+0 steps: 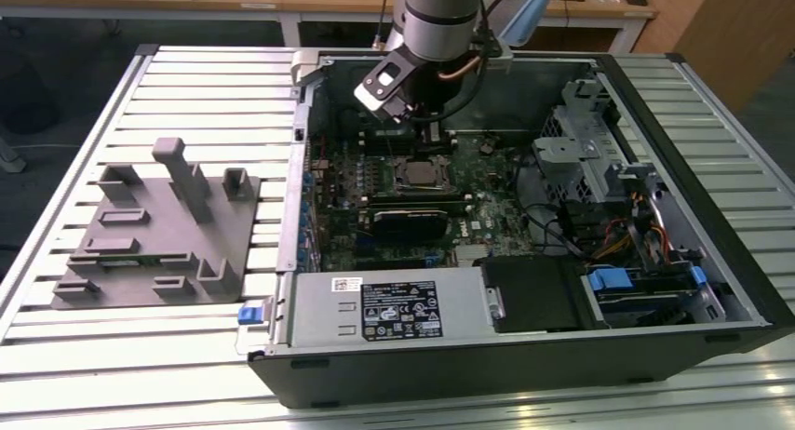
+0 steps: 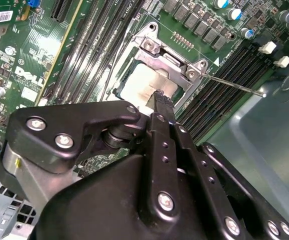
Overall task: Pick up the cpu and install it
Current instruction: 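Install the first cpu locking lever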
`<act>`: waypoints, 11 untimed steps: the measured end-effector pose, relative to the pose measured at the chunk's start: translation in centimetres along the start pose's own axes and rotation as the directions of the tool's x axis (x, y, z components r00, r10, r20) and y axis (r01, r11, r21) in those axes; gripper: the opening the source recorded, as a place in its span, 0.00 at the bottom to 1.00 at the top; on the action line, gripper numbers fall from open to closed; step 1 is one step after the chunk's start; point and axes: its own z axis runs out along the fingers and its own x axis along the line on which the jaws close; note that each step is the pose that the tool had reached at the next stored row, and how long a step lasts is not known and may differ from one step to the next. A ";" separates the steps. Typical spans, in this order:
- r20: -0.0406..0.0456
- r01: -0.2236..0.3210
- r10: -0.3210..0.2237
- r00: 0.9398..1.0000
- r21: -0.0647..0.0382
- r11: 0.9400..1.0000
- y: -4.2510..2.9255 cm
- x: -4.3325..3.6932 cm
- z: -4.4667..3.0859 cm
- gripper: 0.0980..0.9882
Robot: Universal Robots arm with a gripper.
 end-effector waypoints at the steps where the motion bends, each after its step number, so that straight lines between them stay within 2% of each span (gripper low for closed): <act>1: 0.000 0.000 0.000 1.000 0.000 1.000 0.00 0.00 0.02 0.01; 7: 0.000 0.000 0.000 1.000 0.000 1.000 0.01 0.00 -0.05 0.01; 9: 0.000 0.000 0.000 1.000 0.000 1.000 0.02 0.01 -0.48 0.01; 11: 0.000 0.000 0.000 1.000 0.000 1.000 0.02 0.03 -1.25 0.01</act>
